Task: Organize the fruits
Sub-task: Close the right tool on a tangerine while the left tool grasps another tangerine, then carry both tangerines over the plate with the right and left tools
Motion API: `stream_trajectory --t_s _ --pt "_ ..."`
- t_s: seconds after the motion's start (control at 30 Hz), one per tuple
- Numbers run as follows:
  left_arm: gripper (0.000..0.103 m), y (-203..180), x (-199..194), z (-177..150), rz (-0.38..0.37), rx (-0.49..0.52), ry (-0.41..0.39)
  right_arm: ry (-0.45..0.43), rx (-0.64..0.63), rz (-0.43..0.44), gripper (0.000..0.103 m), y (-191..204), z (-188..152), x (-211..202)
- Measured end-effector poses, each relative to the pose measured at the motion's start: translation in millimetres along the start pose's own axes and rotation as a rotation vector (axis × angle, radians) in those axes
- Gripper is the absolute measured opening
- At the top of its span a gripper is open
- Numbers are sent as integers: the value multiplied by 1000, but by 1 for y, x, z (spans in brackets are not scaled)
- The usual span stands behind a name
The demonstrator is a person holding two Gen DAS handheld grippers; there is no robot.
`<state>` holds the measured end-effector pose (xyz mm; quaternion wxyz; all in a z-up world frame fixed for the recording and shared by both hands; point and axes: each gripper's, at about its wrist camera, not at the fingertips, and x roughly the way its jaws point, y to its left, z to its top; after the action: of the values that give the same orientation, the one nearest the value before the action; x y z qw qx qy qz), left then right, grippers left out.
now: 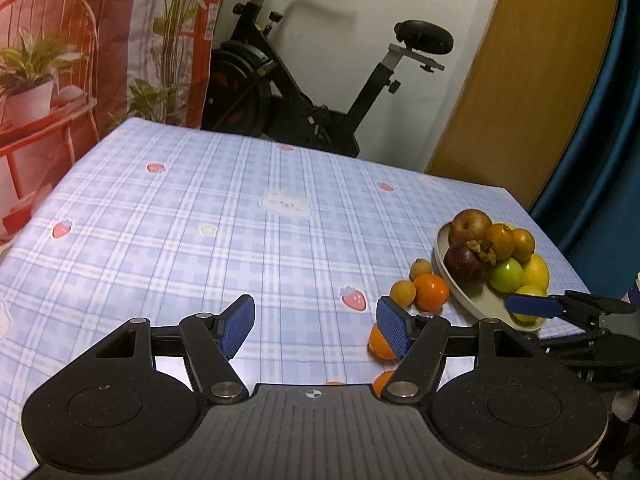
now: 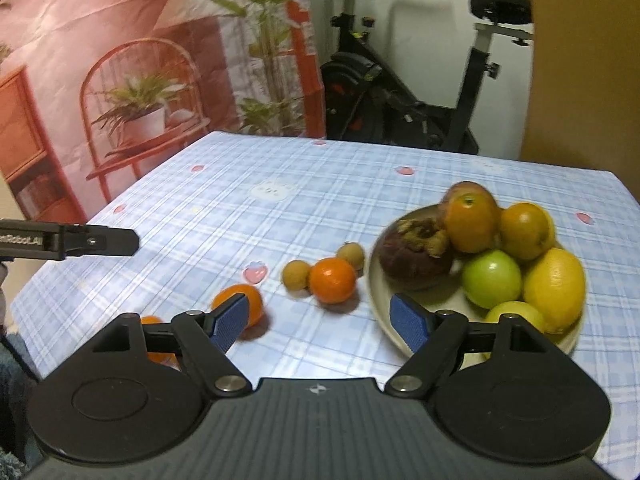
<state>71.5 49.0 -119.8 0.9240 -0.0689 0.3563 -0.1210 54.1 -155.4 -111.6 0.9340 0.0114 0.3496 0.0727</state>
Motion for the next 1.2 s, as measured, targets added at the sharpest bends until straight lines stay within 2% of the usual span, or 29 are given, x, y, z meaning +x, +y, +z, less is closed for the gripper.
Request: stream_trajectory --t_s 0.1,0.3,0.4,0.57,0.7,0.87,0.93,1.2 --pt "69 2 2 -1 1 -7 7 20 -50 50 75 12 -3 7" --pt "69 -2 4 -3 1 4 15 78 -182 163 58 44 -15 30" --pt "69 -3 6 -4 1 8 22 93 -200 208 57 54 -18 39" --pt "69 -7 8 -6 1 22 33 118 -232 233 47 62 -22 52" --pt "69 -10 10 -7 4 35 41 119 -207 256 40 58 -28 51" --pt "68 -22 14 -7 -11 74 47 95 -159 253 40 49 -33 43" --pt "63 -29 16 -5 -15 103 44 77 -125 240 40 41 -37 37" --pt "58 -63 26 16 -54 192 4 -30 0 95 40 -4 -41 10"
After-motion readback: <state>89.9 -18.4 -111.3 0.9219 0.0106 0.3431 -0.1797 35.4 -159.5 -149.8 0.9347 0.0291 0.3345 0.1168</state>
